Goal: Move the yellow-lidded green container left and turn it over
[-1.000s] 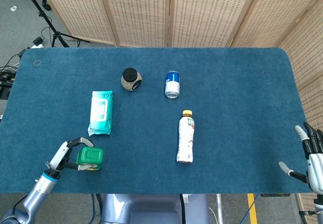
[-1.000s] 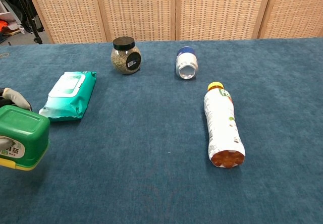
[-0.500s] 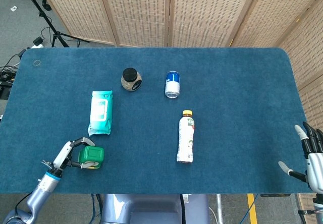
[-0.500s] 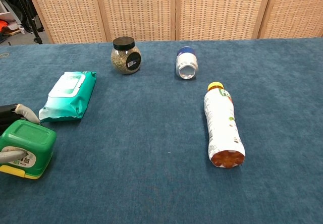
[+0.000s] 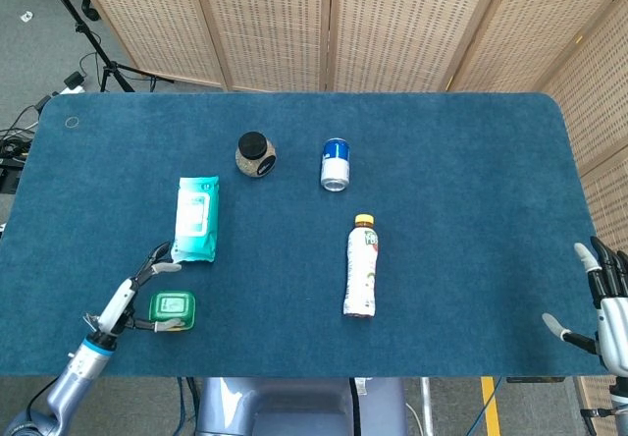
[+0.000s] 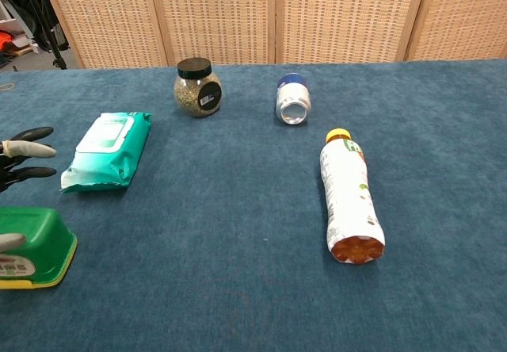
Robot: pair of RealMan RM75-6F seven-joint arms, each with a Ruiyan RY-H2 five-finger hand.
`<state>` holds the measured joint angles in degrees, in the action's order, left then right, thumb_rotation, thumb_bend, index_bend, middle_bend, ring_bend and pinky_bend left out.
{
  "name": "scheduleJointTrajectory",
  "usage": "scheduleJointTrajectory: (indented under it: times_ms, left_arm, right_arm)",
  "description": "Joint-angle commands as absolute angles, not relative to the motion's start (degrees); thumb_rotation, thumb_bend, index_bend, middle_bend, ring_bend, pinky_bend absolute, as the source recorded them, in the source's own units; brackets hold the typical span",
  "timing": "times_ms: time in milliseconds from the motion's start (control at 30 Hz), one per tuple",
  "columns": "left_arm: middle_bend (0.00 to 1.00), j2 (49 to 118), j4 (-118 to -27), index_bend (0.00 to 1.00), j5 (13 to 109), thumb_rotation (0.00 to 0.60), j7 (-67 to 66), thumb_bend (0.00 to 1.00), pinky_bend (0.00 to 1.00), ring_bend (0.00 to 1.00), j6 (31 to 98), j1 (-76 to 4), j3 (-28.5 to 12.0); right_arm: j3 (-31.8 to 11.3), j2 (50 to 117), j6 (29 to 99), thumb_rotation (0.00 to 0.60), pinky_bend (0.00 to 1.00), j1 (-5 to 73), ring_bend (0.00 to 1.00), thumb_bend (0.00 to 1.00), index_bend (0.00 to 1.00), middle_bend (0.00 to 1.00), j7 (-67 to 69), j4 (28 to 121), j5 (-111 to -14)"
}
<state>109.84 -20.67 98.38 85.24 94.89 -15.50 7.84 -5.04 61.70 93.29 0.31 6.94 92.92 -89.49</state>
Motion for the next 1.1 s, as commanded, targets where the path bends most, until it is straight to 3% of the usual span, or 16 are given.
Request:
scheduleJointTrajectory:
  times_ms: [33, 233, 433, 567, 600, 800, 900, 1100]
  left_arm:
    - [0.02, 109.14, -21.27, 0.26, 98.87, 0.600, 84.14, 0.00, 0.14, 0.00, 97.77, -14.56, 8.06]
    - [0.01, 107.30, -23.78, 0.26, 98.51, 0.600, 82.41, 0.00, 0.14, 0.00, 104.90, -13.98, 6.48]
    - [0.00, 101.17, -29.77, 0.12, 99.97, 0.600, 70.37, 0.00, 0.00, 0.00, 109.53, -15.58, 5.84]
    - [0.00, 90.59, -41.38, 0.09, 100.22, 0.600, 49.36, 0.00, 0.00, 0.00, 104.12, -17.22, 6.26]
    - [0.00, 84.98, -50.74, 0.08, 99.81, 0.600, 40.47, 0.00, 0.00, 0.00, 100.71, -17.59, 6.72]
    - [0.00, 65.48, -83.55, 0.01, 90.92, 0.600, 13.64, 0.00, 0.00, 0.00, 86.17, -17.55, 7.92]
    - [0.00, 61.06, -91.00, 0.00, 86.43, 0.600, 8.62, 0.00, 0.00, 0.00, 82.56, -17.23, 7.49]
    - [0.00, 58.58, -94.54, 0.00, 85.06, 0.600, 6.65, 0.00, 0.00, 0.00, 81.64, -16.33, 6.38]
  right_arm:
    - [-5.03, 61.64, 93.35, 0.600, 0.00, 0.27, 0.00, 0.00, 0.02, 0.00, 6.99, 93.02, -89.50]
    - [-5.06, 61.37, 93.51, 0.600, 0.00, 0.17, 0.00, 0.00, 0.02, 0.00, 7.51, 93.17, -89.50]
    - [-4.97, 61.24, 93.78, 0.600, 0.00, 0.06, 0.00, 0.00, 0.02, 0.00, 7.77, 93.28, -89.81]
    - [-4.90, 61.20, 93.82, 0.600, 0.00, 0.04, 0.00, 0.00, 0.02, 0.00, 7.82, 93.31, -89.96]
    - [-4.89, 61.22, 93.87, 0.600, 0.00, 0.01, 0.00, 0.00, 0.02, 0.00, 7.80, 93.29, -90.00]
    - [-4.98, 61.30, 94.01, 0.600, 0.00, -0.06, 0.00, 0.00, 0.02, 0.00, 7.57, 93.33, -89.86]
    - [-4.98, 61.49, 93.92, 0.600, 0.00, -0.02, 0.00, 0.00, 0.02, 0.00, 7.13, 93.30, -89.82]
    - [-4.97, 61.83, 93.99, 0.600, 0.00, -0.03, 0.00, 0.00, 0.02, 0.00, 6.34, 93.25, -89.89]
